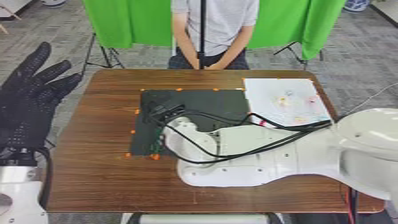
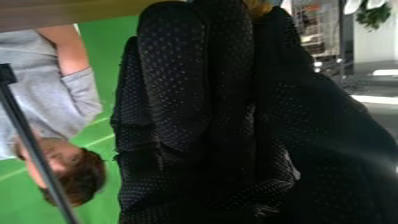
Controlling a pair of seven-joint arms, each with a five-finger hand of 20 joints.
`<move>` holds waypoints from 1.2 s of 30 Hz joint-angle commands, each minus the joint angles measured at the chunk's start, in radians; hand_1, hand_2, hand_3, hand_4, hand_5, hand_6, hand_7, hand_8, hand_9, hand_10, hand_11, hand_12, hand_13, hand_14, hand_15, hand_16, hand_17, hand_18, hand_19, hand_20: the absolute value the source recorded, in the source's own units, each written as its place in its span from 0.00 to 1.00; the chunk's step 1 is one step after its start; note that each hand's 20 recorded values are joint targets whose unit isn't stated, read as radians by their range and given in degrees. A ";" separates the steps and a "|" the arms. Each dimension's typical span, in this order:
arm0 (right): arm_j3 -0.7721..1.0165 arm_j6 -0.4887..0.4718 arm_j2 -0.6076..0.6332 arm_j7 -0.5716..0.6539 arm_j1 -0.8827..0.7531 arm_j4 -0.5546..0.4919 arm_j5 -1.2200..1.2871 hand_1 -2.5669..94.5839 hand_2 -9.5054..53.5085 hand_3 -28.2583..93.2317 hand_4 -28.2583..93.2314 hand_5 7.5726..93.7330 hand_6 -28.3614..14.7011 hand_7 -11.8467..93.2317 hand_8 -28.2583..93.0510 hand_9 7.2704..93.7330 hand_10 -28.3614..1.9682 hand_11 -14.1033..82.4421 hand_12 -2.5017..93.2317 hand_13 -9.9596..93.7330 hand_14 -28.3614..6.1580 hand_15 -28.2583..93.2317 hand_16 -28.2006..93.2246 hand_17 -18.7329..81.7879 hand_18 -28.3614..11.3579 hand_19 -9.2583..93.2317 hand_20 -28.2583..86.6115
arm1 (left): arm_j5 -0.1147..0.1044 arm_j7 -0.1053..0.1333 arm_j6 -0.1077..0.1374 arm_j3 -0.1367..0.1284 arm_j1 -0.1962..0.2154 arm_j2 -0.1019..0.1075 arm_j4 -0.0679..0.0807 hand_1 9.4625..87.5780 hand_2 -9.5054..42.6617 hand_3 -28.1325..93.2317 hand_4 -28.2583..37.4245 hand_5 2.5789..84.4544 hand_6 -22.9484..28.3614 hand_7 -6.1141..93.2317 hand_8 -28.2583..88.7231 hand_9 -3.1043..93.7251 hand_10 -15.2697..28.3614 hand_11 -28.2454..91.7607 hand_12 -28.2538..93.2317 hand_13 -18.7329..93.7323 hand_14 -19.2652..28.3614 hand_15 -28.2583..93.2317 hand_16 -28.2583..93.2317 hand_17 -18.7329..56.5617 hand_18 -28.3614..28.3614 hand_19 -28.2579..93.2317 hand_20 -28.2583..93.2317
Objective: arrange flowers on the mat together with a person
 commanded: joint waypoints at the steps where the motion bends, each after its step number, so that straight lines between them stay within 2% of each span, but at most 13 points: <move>1: -0.007 -0.058 -0.017 -0.009 0.010 0.022 0.016 0.62 0.00 0.72 0.00 0.89 0.79 0.28 0.22 1.00 0.74 0.35 0.33 0.91 0.72 0.62 0.42 0.51 0.31 0.84 0.26 | -0.001 -0.014 -0.043 0.011 0.004 -0.004 0.014 0.12 0.30 0.86 0.00 0.34 0.53 0.16 0.17 0.35 0.70 0.39 0.33 0.37 0.89 0.61 0.18 0.16 0.87 0.62 0.41; 7: -0.068 -0.068 -0.036 -0.003 0.041 0.025 0.017 0.61 0.00 0.70 0.00 0.88 0.79 0.27 0.22 0.99 0.73 0.39 0.30 0.91 0.72 0.63 0.42 0.50 0.31 0.83 0.27 | -0.002 -0.016 -0.052 0.021 0.001 -0.002 0.019 0.12 0.30 0.86 0.00 0.34 0.53 0.16 0.17 0.35 0.70 0.39 0.33 0.37 0.89 0.61 0.18 0.16 0.87 0.62 0.41; 8: -0.080 -0.066 -0.038 0.013 0.041 0.030 -0.004 0.61 0.00 0.70 0.00 0.87 0.79 0.27 0.21 0.99 0.73 0.39 0.30 0.91 0.72 0.63 0.42 0.50 0.31 0.83 0.27 | 0.008 -0.042 -0.062 0.029 -0.023 -0.012 0.025 0.12 0.30 0.86 0.00 0.34 0.53 0.16 0.17 0.35 0.70 0.39 0.33 0.37 0.89 0.61 0.18 0.16 0.87 0.62 0.41; 9: -0.097 -0.050 -0.047 0.018 0.053 0.033 0.001 0.62 0.00 0.70 0.00 0.86 0.79 0.27 0.21 0.99 0.73 0.39 0.30 0.91 0.72 0.63 0.42 0.50 0.31 0.83 0.27 | 0.003 -0.033 -0.056 0.029 -0.017 -0.008 0.025 0.12 0.30 0.86 0.00 0.34 0.53 0.16 0.17 0.35 0.70 0.39 0.33 0.37 0.89 0.61 0.18 0.16 0.87 0.62 0.41; 12: -0.086 -0.074 -0.041 0.020 0.041 0.031 -0.001 0.63 0.00 0.66 0.00 0.85 0.79 0.26 0.21 0.99 0.72 0.40 0.28 0.90 0.72 0.63 0.42 0.50 0.30 0.83 0.28 | 0.018 -0.070 -0.071 0.032 -0.043 -0.022 0.031 0.12 0.30 0.86 0.01 0.34 0.53 0.16 0.17 0.35 0.70 0.39 0.33 0.37 0.89 0.61 0.18 0.16 0.87 0.62 0.41; 20: -0.074 -0.068 -0.037 0.029 0.031 0.032 0.013 0.62 0.00 0.63 0.00 0.83 0.79 0.26 0.21 0.98 0.71 0.43 0.25 0.90 0.71 0.63 0.42 0.49 0.29 0.82 0.29 | 0.018 -0.093 -0.072 0.048 -0.060 -0.028 0.035 0.13 0.30 0.86 0.01 0.34 0.53 0.16 0.17 0.35 0.70 0.39 0.33 0.37 0.89 0.61 0.18 0.16 0.87 0.62 0.41; 22: -0.064 -0.072 -0.033 0.032 0.023 0.028 0.000 0.62 0.00 0.61 0.00 0.80 0.78 0.26 0.20 0.97 0.70 0.44 0.24 0.89 0.70 0.64 0.42 0.49 0.28 0.82 0.29 | 0.026 -0.104 -0.073 0.049 -0.066 -0.031 0.035 0.13 0.30 0.86 0.01 0.34 0.53 0.16 0.17 0.35 0.70 0.39 0.33 0.37 0.89 0.61 0.18 0.16 0.87 0.62 0.41; 23: -0.065 -0.070 -0.034 0.029 0.026 0.027 0.005 0.61 0.00 0.62 0.00 0.78 0.78 0.26 0.20 0.97 0.69 0.44 0.24 0.89 0.69 0.64 0.41 0.49 0.28 0.82 0.29 | 0.024 -0.101 -0.072 0.048 -0.063 -0.029 0.035 0.13 0.30 0.86 0.02 0.34 0.53 0.16 0.17 0.35 0.70 0.39 0.33 0.37 0.89 0.61 0.18 0.16 0.87 0.62 0.41; 27: -0.052 -0.090 -0.030 0.040 0.016 0.021 -0.008 0.55 0.00 0.66 0.00 0.74 0.77 0.26 0.17 0.96 0.68 0.45 0.23 0.88 0.68 0.65 0.41 0.48 0.26 0.81 0.30 | 0.029 -0.116 -0.079 0.054 -0.076 -0.035 0.038 0.14 0.29 0.86 0.02 0.34 0.53 0.16 0.17 0.35 0.70 0.39 0.33 0.37 0.89 0.61 0.18 0.16 0.87 0.62 0.40; 30: -0.050 -0.097 -0.030 0.043 0.014 0.022 -0.007 0.53 0.00 0.69 0.00 0.73 0.78 0.26 0.13 0.95 0.67 0.45 0.23 0.88 0.67 0.65 0.41 0.48 0.25 0.81 0.31 | 0.028 -0.116 -0.079 0.053 -0.074 -0.035 0.038 0.14 0.29 0.86 0.02 0.34 0.53 0.16 0.17 0.35 0.70 0.39 0.33 0.37 0.88 0.61 0.18 0.16 0.87 0.62 0.40; 34: -0.055 -0.099 -0.031 0.047 0.019 0.023 -0.005 0.52 0.00 0.70 0.00 0.73 0.77 0.27 0.12 0.95 0.67 0.46 0.23 0.88 0.66 0.65 0.40 0.47 0.25 0.80 0.31 | 0.021 -0.100 -0.067 0.042 -0.049 -0.033 0.033 0.14 0.29 0.86 0.03 0.34 0.53 0.16 0.17 0.35 0.70 0.39 0.33 0.37 0.88 0.61 0.18 0.16 0.87 0.62 0.40; 35: -0.055 -0.098 -0.029 0.040 0.024 0.022 -0.001 0.51 0.00 0.70 0.00 0.73 0.77 0.27 0.12 0.95 0.67 0.46 0.23 0.88 0.66 0.65 0.40 0.47 0.24 0.80 0.31 | 0.018 -0.091 -0.059 0.034 -0.032 -0.032 0.028 0.14 0.29 0.86 0.03 0.34 0.53 0.16 0.17 0.35 0.70 0.39 0.33 0.37 0.88 0.61 0.18 0.16 0.87 0.62 0.40; 36: -0.058 -0.088 -0.030 0.035 0.034 0.018 0.009 0.51 0.00 0.70 0.00 0.73 0.77 0.27 0.12 0.95 0.67 0.46 0.23 0.88 0.66 0.65 0.40 0.47 0.24 0.80 0.31 | 0.010 -0.071 -0.045 0.027 -0.011 -0.024 0.022 0.14 0.29 0.86 0.03 0.34 0.53 0.16 0.17 0.35 0.70 0.39 0.33 0.37 0.88 0.61 0.18 0.16 0.87 0.62 0.40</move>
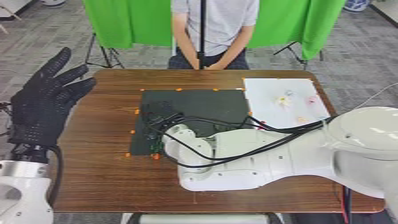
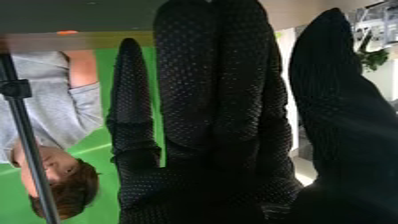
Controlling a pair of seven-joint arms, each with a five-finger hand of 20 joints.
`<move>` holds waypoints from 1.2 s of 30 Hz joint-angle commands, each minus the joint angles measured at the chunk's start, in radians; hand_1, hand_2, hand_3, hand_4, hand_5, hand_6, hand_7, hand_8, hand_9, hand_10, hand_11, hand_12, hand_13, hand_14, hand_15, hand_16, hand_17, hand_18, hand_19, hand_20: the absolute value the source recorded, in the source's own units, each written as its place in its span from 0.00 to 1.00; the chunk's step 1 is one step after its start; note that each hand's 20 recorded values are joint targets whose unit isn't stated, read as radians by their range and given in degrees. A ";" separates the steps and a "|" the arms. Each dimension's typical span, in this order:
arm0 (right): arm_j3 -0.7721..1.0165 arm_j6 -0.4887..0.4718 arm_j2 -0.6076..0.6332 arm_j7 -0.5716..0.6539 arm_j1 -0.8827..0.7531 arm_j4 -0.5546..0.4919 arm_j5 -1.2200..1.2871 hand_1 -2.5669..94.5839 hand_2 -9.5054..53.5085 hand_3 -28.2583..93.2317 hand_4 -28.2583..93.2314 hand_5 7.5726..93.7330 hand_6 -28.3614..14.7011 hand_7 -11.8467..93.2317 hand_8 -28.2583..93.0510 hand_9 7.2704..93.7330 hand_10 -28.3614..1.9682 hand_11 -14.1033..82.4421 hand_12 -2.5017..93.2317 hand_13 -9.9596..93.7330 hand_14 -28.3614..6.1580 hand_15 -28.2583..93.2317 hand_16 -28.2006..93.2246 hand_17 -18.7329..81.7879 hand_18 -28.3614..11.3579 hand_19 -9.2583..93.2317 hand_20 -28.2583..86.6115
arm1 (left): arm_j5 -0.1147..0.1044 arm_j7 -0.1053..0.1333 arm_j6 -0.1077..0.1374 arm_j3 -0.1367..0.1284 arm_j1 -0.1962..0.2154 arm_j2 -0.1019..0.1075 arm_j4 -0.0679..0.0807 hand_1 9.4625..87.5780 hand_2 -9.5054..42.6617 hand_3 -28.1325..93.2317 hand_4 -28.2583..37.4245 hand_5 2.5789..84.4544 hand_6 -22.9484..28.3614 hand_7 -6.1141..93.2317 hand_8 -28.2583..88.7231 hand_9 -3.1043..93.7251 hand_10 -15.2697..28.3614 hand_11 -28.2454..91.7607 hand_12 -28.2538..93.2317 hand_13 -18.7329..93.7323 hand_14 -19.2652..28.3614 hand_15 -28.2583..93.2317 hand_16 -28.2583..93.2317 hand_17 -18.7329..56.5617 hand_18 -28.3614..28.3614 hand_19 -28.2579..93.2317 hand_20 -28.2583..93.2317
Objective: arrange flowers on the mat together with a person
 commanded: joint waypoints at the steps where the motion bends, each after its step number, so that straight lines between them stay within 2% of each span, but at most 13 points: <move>1: 0.016 0.000 0.009 -0.012 0.023 -0.018 -0.001 0.51 0.00 0.71 0.00 0.73 0.77 0.27 0.12 0.95 0.67 0.46 0.23 0.87 0.66 0.65 0.40 0.47 0.24 0.80 0.31 | -0.018 0.040 0.030 -0.035 0.091 0.002 -0.016 0.14 0.29 0.86 0.03 0.34 0.53 0.16 0.17 0.35 0.70 0.39 0.33 0.37 0.88 0.61 0.18 0.16 0.87 0.62 0.40; 10: 0.265 -0.056 0.174 -0.136 -0.062 -0.190 0.050 0.47 0.00 0.72 0.00 0.69 0.75 0.26 0.12 0.90 0.63 0.44 0.22 0.84 0.62 0.65 0.40 0.46 0.21 0.79 0.32 | -0.030 0.045 0.053 -0.125 0.242 -0.041 -0.053 0.14 0.29 0.85 0.03 0.34 0.53 0.16 0.17 0.35 0.70 0.39 0.33 0.37 0.88 0.61 0.18 0.16 0.87 0.62 0.40; 17: 0.682 -0.193 0.350 -0.267 -0.375 -0.356 0.280 0.40 0.00 0.76 0.00 0.64 0.71 0.25 0.13 0.77 0.54 0.37 0.19 0.75 0.50 0.64 0.37 0.41 0.15 0.76 0.32 | -0.051 0.054 0.067 -0.164 0.332 -0.070 -0.055 0.14 0.29 0.85 0.03 0.34 0.53 0.16 0.17 0.35 0.70 0.39 0.33 0.37 0.88 0.61 0.18 0.16 0.87 0.62 0.40; 20: 0.812 -0.166 0.398 -0.287 -0.499 -0.397 0.368 0.38 0.02 0.77 0.00 0.61 0.71 0.25 0.13 0.72 0.51 0.35 0.18 0.70 0.45 0.63 0.35 0.38 0.13 0.72 0.31 | -0.083 0.077 0.090 -0.164 0.363 -0.070 -0.047 0.14 0.29 0.85 0.03 0.34 0.53 0.16 0.17 0.35 0.70 0.39 0.33 0.36 0.88 0.61 0.18 0.15 0.87 0.61 0.40; 21: 0.791 -0.110 0.420 -0.276 -0.494 -0.408 0.345 0.37 0.02 0.78 0.00 0.61 0.71 0.25 0.13 0.71 0.50 0.35 0.18 0.70 0.44 0.62 0.35 0.37 0.12 0.71 0.31 | -0.101 0.098 0.109 -0.158 0.374 -0.061 -0.044 0.14 0.29 0.85 0.03 0.34 0.53 0.16 0.17 0.35 0.70 0.39 0.33 0.36 0.88 0.61 0.18 0.15 0.86 0.61 0.40; 22: 0.848 -0.134 0.417 -0.273 -0.549 -0.410 0.309 0.37 0.02 0.78 0.01 0.61 0.70 0.25 0.13 0.71 0.50 0.34 0.18 0.70 0.44 0.62 0.35 0.37 0.12 0.71 0.32 | -0.119 0.112 0.124 -0.155 0.389 -0.057 -0.044 0.13 0.29 0.85 0.03 0.34 0.54 0.16 0.17 0.35 0.70 0.39 0.33 0.36 0.88 0.61 0.18 0.15 0.86 0.60 0.40; 24: 0.916 -0.115 0.442 -0.292 -0.604 -0.430 0.382 0.38 0.01 0.79 0.01 0.61 0.70 0.25 0.13 0.71 0.51 0.34 0.18 0.69 0.43 0.62 0.34 0.38 0.11 0.70 0.32 | -0.145 0.138 0.132 -0.140 0.396 -0.041 -0.033 0.13 0.29 0.85 0.03 0.35 0.54 0.16 0.17 0.35 0.70 0.39 0.33 0.36 0.88 0.61 0.18 0.15 0.86 0.60 0.40; 25: 0.991 -0.135 0.439 -0.302 -0.665 -0.441 0.418 0.38 0.01 0.79 0.01 0.61 0.70 0.25 0.13 0.70 0.52 0.34 0.18 0.69 0.42 0.62 0.34 0.38 0.10 0.70 0.32 | -0.149 0.135 0.135 -0.133 0.397 -0.046 -0.032 0.13 0.29 0.85 0.02 0.35 0.54 0.16 0.17 0.35 0.70 0.39 0.33 0.36 0.88 0.61 0.18 0.15 0.86 0.60 0.39; 29: 1.105 -0.098 0.489 -0.404 -0.779 -0.468 0.541 0.36 0.04 0.78 0.01 0.60 0.69 0.25 0.13 0.68 0.50 0.33 0.18 0.68 0.39 0.61 0.34 0.37 0.09 0.69 0.31 | -0.166 0.169 0.148 -0.117 0.420 -0.039 -0.035 0.13 0.30 0.85 0.02 0.35 0.54 0.16 0.17 0.34 0.70 0.39 0.33 0.36 0.88 0.60 0.18 0.15 0.86 0.60 0.40; 31: 1.161 -0.102 0.517 -0.442 -0.833 -0.485 0.594 0.36 0.05 0.78 0.01 0.59 0.69 0.25 0.13 0.66 0.49 0.32 0.18 0.65 0.38 0.61 0.34 0.36 0.08 0.68 0.31 | -0.188 0.211 0.158 -0.111 0.438 -0.013 -0.036 0.13 0.30 0.85 0.02 0.35 0.54 0.16 0.17 0.34 0.70 0.39 0.33 0.36 0.88 0.60 0.18 0.15 0.86 0.60 0.40; 33: 1.218 -0.094 0.548 -0.488 -0.889 -0.503 0.650 0.34 0.06 0.79 0.01 0.57 0.68 0.25 0.13 0.64 0.49 0.32 0.18 0.64 0.37 0.61 0.33 0.34 0.07 0.67 0.31 | -0.191 0.222 0.159 -0.100 0.428 -0.009 -0.035 0.13 0.30 0.85 0.01 0.35 0.54 0.16 0.17 0.34 0.70 0.38 0.33 0.36 0.88 0.60 0.18 0.15 0.86 0.60 0.40; 34: 1.247 -0.086 0.558 -0.516 -0.918 -0.509 0.680 0.34 0.07 0.79 0.01 0.56 0.68 0.25 0.13 0.64 0.48 0.32 0.18 0.63 0.37 0.61 0.33 0.34 0.07 0.66 0.31 | -0.216 0.255 0.169 -0.104 0.448 0.019 -0.036 0.12 0.30 0.85 0.01 0.35 0.54 0.16 0.17 0.34 0.70 0.38 0.33 0.36 0.88 0.60 0.18 0.15 0.86 0.60 0.40; 36: 1.304 -0.058 0.572 -0.555 -0.976 -0.525 0.737 0.32 0.10 0.78 0.01 0.56 0.68 0.25 0.13 0.62 0.47 0.32 0.17 0.62 0.35 0.60 0.33 0.33 0.07 0.65 0.31 | -0.219 0.267 0.171 -0.104 0.452 0.022 -0.037 0.12 0.30 0.85 0.01 0.35 0.54 0.16 0.17 0.34 0.70 0.38 0.33 0.36 0.88 0.60 0.18 0.15 0.86 0.60 0.40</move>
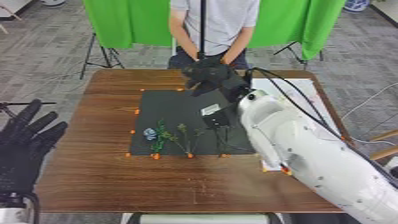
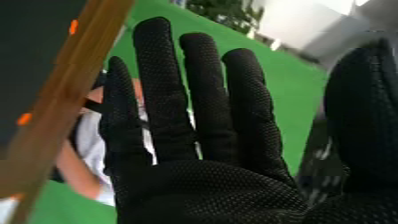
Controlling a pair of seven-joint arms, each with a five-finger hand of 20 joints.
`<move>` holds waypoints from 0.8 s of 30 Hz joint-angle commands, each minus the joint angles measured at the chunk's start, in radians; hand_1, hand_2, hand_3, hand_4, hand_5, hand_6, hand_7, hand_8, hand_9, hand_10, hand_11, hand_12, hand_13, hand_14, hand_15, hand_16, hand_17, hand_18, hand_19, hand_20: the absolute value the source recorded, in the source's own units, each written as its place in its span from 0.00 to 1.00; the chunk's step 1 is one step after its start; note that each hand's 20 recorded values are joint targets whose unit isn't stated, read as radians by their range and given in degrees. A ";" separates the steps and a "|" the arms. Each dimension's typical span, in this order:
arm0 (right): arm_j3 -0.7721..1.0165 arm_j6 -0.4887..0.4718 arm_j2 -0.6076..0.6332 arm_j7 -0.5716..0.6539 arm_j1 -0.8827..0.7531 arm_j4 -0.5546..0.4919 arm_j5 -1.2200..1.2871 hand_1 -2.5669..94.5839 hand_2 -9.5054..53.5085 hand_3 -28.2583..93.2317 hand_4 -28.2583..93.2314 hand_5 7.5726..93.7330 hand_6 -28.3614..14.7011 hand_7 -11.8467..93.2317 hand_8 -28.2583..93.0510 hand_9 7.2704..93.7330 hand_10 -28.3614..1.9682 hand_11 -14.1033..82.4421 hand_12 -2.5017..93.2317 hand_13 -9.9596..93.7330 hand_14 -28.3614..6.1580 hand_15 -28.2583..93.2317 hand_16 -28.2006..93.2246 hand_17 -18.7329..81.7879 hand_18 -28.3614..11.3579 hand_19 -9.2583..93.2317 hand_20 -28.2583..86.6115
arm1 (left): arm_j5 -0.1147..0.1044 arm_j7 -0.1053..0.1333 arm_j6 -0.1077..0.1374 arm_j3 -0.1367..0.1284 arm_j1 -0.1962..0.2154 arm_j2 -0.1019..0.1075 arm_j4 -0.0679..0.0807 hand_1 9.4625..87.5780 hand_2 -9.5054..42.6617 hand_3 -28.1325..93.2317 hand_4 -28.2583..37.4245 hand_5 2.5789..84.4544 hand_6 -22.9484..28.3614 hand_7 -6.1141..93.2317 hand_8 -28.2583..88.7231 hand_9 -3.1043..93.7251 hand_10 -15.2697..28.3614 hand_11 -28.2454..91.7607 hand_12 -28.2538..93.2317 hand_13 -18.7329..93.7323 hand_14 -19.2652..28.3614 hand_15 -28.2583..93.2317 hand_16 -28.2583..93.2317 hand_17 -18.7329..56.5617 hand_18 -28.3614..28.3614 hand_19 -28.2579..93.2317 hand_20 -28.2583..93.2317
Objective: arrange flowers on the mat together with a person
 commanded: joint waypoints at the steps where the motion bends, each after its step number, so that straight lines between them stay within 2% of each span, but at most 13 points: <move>1: 0.192 0.054 0.111 -0.143 -0.255 -0.061 0.169 0.31 0.11 0.79 0.01 0.55 0.68 0.24 0.13 0.62 0.46 0.32 0.17 0.61 0.34 0.60 0.33 0.33 0.07 0.65 0.31 | -0.046 0.090 0.025 0.015 0.046 0.055 0.001 0.12 0.30 0.85 0.01 0.35 0.54 0.16 0.17 0.34 0.70 0.38 0.33 0.36 0.88 0.60 0.18 0.15 0.86 0.60 0.40; 4: 0.272 0.079 0.119 -0.189 -0.335 -0.080 0.229 0.29 0.15 0.79 0.01 0.55 0.67 0.24 0.13 0.60 0.43 0.31 0.17 0.59 0.32 0.60 0.33 0.32 0.07 0.64 0.31 | -0.021 0.079 0.013 0.023 0.032 0.032 -0.001 0.11 0.31 0.85 0.00 0.36 0.54 0.16 0.17 0.34 0.69 0.38 0.33 0.37 0.88 0.60 0.18 0.15 0.86 0.60 0.40; 5: 0.290 0.086 0.117 -0.197 -0.350 -0.081 0.246 0.28 0.16 0.79 0.01 0.55 0.67 0.24 0.13 0.60 0.43 0.31 0.17 0.59 0.31 0.60 0.33 0.31 0.07 0.64 0.32 | -0.028 0.092 0.015 0.022 0.040 0.040 -0.001 0.11 0.31 0.85 0.00 0.36 0.53 0.16 0.17 0.34 0.69 0.38 0.33 0.37 0.88 0.60 0.18 0.15 0.86 0.60 0.40; 6: 0.314 0.082 0.116 -0.197 -0.368 -0.084 0.259 0.27 0.16 0.79 0.01 0.55 0.66 0.24 0.13 0.59 0.42 0.31 0.17 0.58 0.30 0.60 0.33 0.31 0.07 0.63 0.32 | -0.024 0.090 0.013 0.025 0.036 0.037 0.000 0.11 0.31 0.86 0.00 0.36 0.53 0.16 0.17 0.34 0.69 0.38 0.33 0.37 0.88 0.60 0.18 0.16 0.86 0.60 0.40; 7: 0.326 0.086 0.114 -0.206 -0.381 -0.084 0.272 0.26 0.17 0.79 0.01 0.54 0.66 0.24 0.13 0.59 0.42 0.31 0.17 0.58 0.30 0.60 0.33 0.31 0.07 0.63 0.32 | -0.038 0.109 0.021 0.026 0.044 0.050 0.000 0.11 0.31 0.86 0.00 0.36 0.53 0.16 0.17 0.34 0.69 0.38 0.33 0.37 0.88 0.60 0.18 0.16 0.86 0.60 0.40; 9: 0.339 0.094 0.106 -0.212 -0.392 -0.080 0.288 0.26 0.17 0.79 0.01 0.54 0.66 0.24 0.13 0.59 0.41 0.31 0.17 0.58 0.30 0.60 0.33 0.31 0.07 0.63 0.32 | -0.048 0.122 0.024 0.027 0.051 0.053 -0.001 0.10 0.31 0.86 0.00 0.36 0.53 0.16 0.17 0.35 0.69 0.38 0.33 0.37 0.88 0.60 0.18 0.16 0.86 0.60 0.40; 12: 0.357 0.110 0.103 -0.214 -0.414 -0.085 0.294 0.26 0.18 0.79 0.01 0.54 0.65 0.24 0.13 0.58 0.41 0.31 0.17 0.57 0.29 0.60 0.32 0.30 0.07 0.63 0.32 | -0.061 0.134 0.027 0.035 0.047 0.077 0.002 0.10 0.31 0.86 0.00 0.37 0.53 0.16 0.17 0.35 0.69 0.38 0.33 0.37 0.87 0.60 0.18 0.16 0.86 0.60 0.40; 13: 0.357 0.108 0.103 -0.223 -0.416 -0.083 0.294 0.26 0.18 0.79 0.01 0.54 0.66 0.24 0.13 0.58 0.41 0.31 0.17 0.57 0.29 0.60 0.32 0.30 0.07 0.63 0.33 | -0.072 0.152 0.032 0.038 0.055 0.089 0.001 0.10 0.31 0.86 0.00 0.37 0.53 0.16 0.17 0.35 0.69 0.38 0.33 0.37 0.87 0.60 0.18 0.16 0.86 0.60 0.40; 14: 0.360 0.110 0.104 -0.221 -0.421 -0.083 0.296 0.26 0.18 0.79 0.01 0.54 0.65 0.24 0.13 0.58 0.41 0.31 0.17 0.57 0.29 0.60 0.32 0.30 0.07 0.63 0.33 | -0.063 0.137 0.028 0.042 0.046 0.080 0.002 0.10 0.31 0.86 0.00 0.37 0.53 0.16 0.17 0.35 0.69 0.38 0.33 0.37 0.87 0.60 0.18 0.16 0.86 0.60 0.40; 16: 0.367 0.111 0.100 -0.220 -0.426 -0.083 0.311 0.25 0.18 0.79 0.01 0.54 0.66 0.24 0.13 0.58 0.41 0.30 0.17 0.57 0.29 0.60 0.32 0.30 0.07 0.63 0.33 | -0.068 0.138 0.033 0.046 0.046 0.084 0.001 0.10 0.31 0.86 0.00 0.37 0.53 0.16 0.17 0.35 0.69 0.37 0.33 0.37 0.87 0.59 0.18 0.16 0.86 0.60 0.40; 18: 0.371 0.110 0.097 -0.227 -0.429 -0.082 0.323 0.25 0.18 0.79 0.01 0.54 0.66 0.24 0.13 0.58 0.41 0.30 0.17 0.57 0.28 0.60 0.32 0.30 0.07 0.63 0.33 | -0.076 0.144 0.040 0.045 0.053 0.088 0.001 0.10 0.31 0.86 0.00 0.36 0.53 0.16 0.17 0.35 0.69 0.37 0.33 0.37 0.87 0.59 0.18 0.16 0.86 0.60 0.40; 20: 0.372 0.111 0.101 -0.226 -0.433 -0.084 0.313 0.25 0.18 0.79 0.01 0.54 0.66 0.24 0.13 0.58 0.41 0.30 0.17 0.57 0.28 0.60 0.32 0.30 0.07 0.62 0.33 | -0.099 0.170 0.049 0.044 0.067 0.108 -0.001 0.10 0.31 0.86 0.00 0.36 0.53 0.16 0.17 0.35 0.69 0.37 0.33 0.37 0.87 0.59 0.18 0.16 0.86 0.60 0.40; 24: 0.387 0.110 0.101 -0.226 -0.444 -0.085 0.325 0.25 0.18 0.79 0.01 0.54 0.66 0.24 0.13 0.58 0.42 0.31 0.17 0.57 0.28 0.60 0.32 0.30 0.07 0.62 0.33 | -0.100 0.170 0.049 0.047 0.066 0.114 -0.001 0.10 0.31 0.86 0.00 0.36 0.53 0.16 0.17 0.35 0.69 0.37 0.33 0.37 0.87 0.59 0.18 0.16 0.86 0.60 0.40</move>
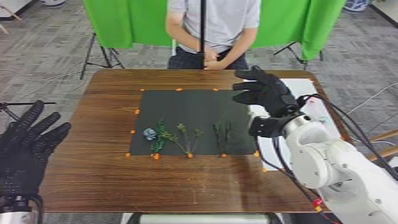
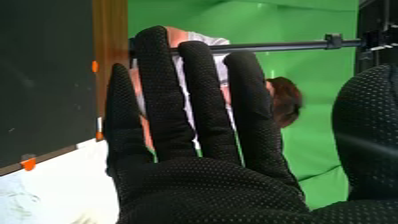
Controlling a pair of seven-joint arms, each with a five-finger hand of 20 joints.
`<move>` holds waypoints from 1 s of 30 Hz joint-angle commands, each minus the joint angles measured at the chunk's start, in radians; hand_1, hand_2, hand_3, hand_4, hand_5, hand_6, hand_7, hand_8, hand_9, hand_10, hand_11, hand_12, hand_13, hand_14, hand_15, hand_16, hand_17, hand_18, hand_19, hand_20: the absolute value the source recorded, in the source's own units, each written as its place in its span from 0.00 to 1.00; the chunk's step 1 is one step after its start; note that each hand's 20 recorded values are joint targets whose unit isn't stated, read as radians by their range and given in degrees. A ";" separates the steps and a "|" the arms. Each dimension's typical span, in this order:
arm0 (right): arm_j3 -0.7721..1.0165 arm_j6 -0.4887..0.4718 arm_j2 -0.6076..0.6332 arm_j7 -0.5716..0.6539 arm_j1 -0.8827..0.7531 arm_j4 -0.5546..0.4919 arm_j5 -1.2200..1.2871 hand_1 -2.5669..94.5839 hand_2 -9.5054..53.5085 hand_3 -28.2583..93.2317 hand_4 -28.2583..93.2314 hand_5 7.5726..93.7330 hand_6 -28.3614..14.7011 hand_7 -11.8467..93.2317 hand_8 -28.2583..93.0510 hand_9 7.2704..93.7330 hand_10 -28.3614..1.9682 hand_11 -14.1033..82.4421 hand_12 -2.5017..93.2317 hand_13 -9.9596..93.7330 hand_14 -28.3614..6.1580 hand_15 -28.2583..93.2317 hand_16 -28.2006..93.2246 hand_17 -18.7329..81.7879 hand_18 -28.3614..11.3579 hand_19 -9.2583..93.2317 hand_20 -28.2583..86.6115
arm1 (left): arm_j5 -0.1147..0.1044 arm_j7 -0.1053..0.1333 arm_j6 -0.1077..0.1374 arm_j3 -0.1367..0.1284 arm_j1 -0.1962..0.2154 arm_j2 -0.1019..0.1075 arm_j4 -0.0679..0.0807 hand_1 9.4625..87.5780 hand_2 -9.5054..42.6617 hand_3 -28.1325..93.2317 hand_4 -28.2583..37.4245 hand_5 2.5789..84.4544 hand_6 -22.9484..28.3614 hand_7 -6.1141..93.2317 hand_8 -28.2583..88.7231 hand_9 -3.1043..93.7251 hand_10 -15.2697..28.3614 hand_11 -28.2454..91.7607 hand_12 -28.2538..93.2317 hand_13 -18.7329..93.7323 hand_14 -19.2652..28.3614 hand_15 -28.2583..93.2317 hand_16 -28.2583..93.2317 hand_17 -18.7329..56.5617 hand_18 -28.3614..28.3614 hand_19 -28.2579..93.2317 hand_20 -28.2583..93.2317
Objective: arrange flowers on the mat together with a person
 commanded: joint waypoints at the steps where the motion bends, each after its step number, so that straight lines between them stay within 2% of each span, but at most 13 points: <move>1: 0.026 0.012 0.000 -0.009 -0.020 -0.003 0.009 0.25 0.18 0.79 0.01 0.54 0.66 0.24 0.13 0.58 0.42 0.31 0.17 0.57 0.28 0.60 0.32 0.30 0.06 0.62 0.33 | -0.021 0.017 0.015 0.009 0.024 0.017 0.000 0.10 0.31 0.86 0.00 0.36 0.53 0.16 0.17 0.35 0.69 0.37 0.33 0.37 0.87 0.59 0.18 0.16 0.86 0.60 0.40; 3: 0.027 0.015 0.003 -0.012 -0.020 -0.005 0.011 0.25 0.18 0.79 0.01 0.54 0.66 0.24 0.13 0.58 0.42 0.30 0.17 0.57 0.28 0.60 0.32 0.30 0.06 0.62 0.34 | -0.016 0.008 0.014 0.011 0.018 0.013 0.000 0.10 0.31 0.86 0.00 0.36 0.53 0.16 0.17 0.35 0.69 0.37 0.33 0.37 0.87 0.59 0.18 0.16 0.86 0.60 0.40; 5: 0.028 0.016 0.004 -0.018 -0.021 -0.006 0.014 0.25 0.18 0.79 0.01 0.54 0.66 0.24 0.13 0.58 0.42 0.30 0.17 0.57 0.28 0.60 0.32 0.30 0.07 0.62 0.34 | -0.028 0.026 0.020 0.012 0.026 0.030 -0.001 0.10 0.32 0.86 0.00 0.36 0.53 0.16 0.17 0.35 0.69 0.38 0.33 0.37 0.87 0.59 0.18 0.16 0.86 0.60 0.40; 6: 0.030 0.019 0.003 -0.017 -0.023 -0.008 0.013 0.25 0.18 0.79 0.01 0.54 0.66 0.24 0.13 0.58 0.42 0.31 0.17 0.57 0.28 0.60 0.32 0.30 0.07 0.62 0.34 | -0.015 0.006 0.016 0.014 0.014 0.015 -0.001 0.10 0.32 0.86 0.00 0.36 0.53 0.16 0.17 0.35 0.69 0.38 0.33 0.37 0.87 0.59 0.18 0.16 0.86 0.60 0.40; 7: 0.030 0.013 0.003 -0.015 -0.020 -0.006 0.013 0.25 0.18 0.79 0.01 0.54 0.66 0.24 0.13 0.58 0.42 0.31 0.17 0.57 0.28 0.60 0.32 0.30 0.06 0.62 0.34 | -0.019 0.014 0.018 0.014 0.018 0.017 -0.002 0.10 0.32 0.86 0.00 0.36 0.53 0.16 0.17 0.35 0.69 0.38 0.33 0.37 0.87 0.59 0.18 0.16 0.86 0.60 0.40; 8: 0.036 0.009 0.000 -0.015 -0.026 -0.008 0.012 0.25 0.18 0.79 0.01 0.54 0.66 0.24 0.13 0.58 0.42 0.30 0.17 0.57 0.28 0.60 0.32 0.30 0.06 0.62 0.34 | -0.008 -0.001 0.016 0.013 0.015 0.005 -0.004 0.10 0.32 0.86 0.00 0.36 0.53 0.16 0.17 0.35 0.69 0.38 0.33 0.37 0.87 0.59 0.18 0.16 0.86 0.60 0.40; 9: 0.035 0.012 0.003 -0.021 -0.024 -0.008 0.018 0.25 0.18 0.79 0.01 0.54 0.66 0.24 0.13 0.58 0.42 0.30 0.17 0.57 0.28 0.60 0.32 0.30 0.06 0.62 0.34 | -0.003 -0.004 0.013 0.012 0.013 0.003 -0.003 0.10 0.32 0.86 0.00 0.36 0.53 0.16 0.17 0.35 0.69 0.38 0.33 0.37 0.87 0.59 0.18 0.16 0.86 0.60 0.40; 10: 0.037 0.014 0.000 -0.019 -0.026 -0.009 0.018 0.25 0.18 0.79 0.01 0.54 0.66 0.24 0.13 0.58 0.42 0.30 0.17 0.57 0.28 0.60 0.32 0.30 0.06 0.62 0.34 | 0.012 -0.025 0.008 0.012 0.005 -0.012 -0.004 0.10 0.32 0.86 0.00 0.36 0.53 0.16 0.17 0.35 0.69 0.38 0.33 0.37 0.87 0.59 0.18 0.16 0.86 0.60 0.40; 14: 0.038 0.015 0.002 -0.023 -0.029 -0.010 0.013 0.26 0.18 0.79 0.01 0.54 0.67 0.24 0.13 0.58 0.42 0.31 0.17 0.57 0.28 0.60 0.32 0.30 0.06 0.62 0.34 | 0.002 -0.014 0.013 0.010 0.010 -0.004 -0.005 0.10 0.32 0.86 0.00 0.36 0.53 0.16 0.17 0.35 0.69 0.38 0.33 0.37 0.87 0.59 0.18 0.16 0.86 0.60 0.40; 20: 0.042 0.014 0.000 -0.018 -0.034 -0.011 0.011 0.26 0.18 0.79 0.01 0.54 0.67 0.24 0.13 0.59 0.42 0.31 0.17 0.57 0.28 0.60 0.32 0.30 0.06 0.62 0.34 | 0.023 -0.042 0.006 0.017 -0.009 -0.022 -0.005 0.11 0.32 0.86 0.00 0.35 0.53 0.16 0.17 0.35 0.69 0.38 0.33 0.37 0.87 0.60 0.18 0.16 0.86 0.61 0.40; 25: 0.044 0.012 -0.003 -0.013 -0.036 -0.011 0.011 0.26 0.18 0.79 0.01 0.54 0.67 0.24 0.13 0.59 0.42 0.31 0.17 0.57 0.28 0.60 0.32 0.30 0.06 0.62 0.34 | 0.016 -0.040 0.011 0.023 -0.011 -0.020 -0.001 0.11 0.32 0.86 0.00 0.35 0.53 0.16 0.17 0.35 0.69 0.38 0.33 0.37 0.88 0.60 0.18 0.16 0.86 0.61 0.40; 28: 0.044 0.014 -0.008 -0.013 -0.037 -0.010 0.013 0.26 0.18 0.79 0.01 0.54 0.67 0.24 0.13 0.59 0.42 0.31 0.17 0.57 0.28 0.60 0.32 0.30 0.06 0.62 0.34 | 0.042 -0.074 0.001 0.019 -0.023 -0.045 -0.002 0.11 0.32 0.86 0.00 0.35 0.53 0.16 0.17 0.35 0.69 0.38 0.33 0.37 0.87 0.60 0.18 0.16 0.86 0.61 0.40; 30: 0.045 0.017 -0.007 -0.009 -0.040 -0.013 0.007 0.26 0.18 0.79 0.01 0.54 0.67 0.24 0.13 0.59 0.42 0.30 0.17 0.57 0.28 0.60 0.32 0.30 0.06 0.62 0.34 | 0.026 -0.059 0.009 0.020 -0.014 -0.031 -0.003 0.11 0.32 0.86 0.00 0.35 0.53 0.16 0.17 0.35 0.69 0.38 0.33 0.37 0.87 0.60 0.18 0.16 0.86 0.61 0.40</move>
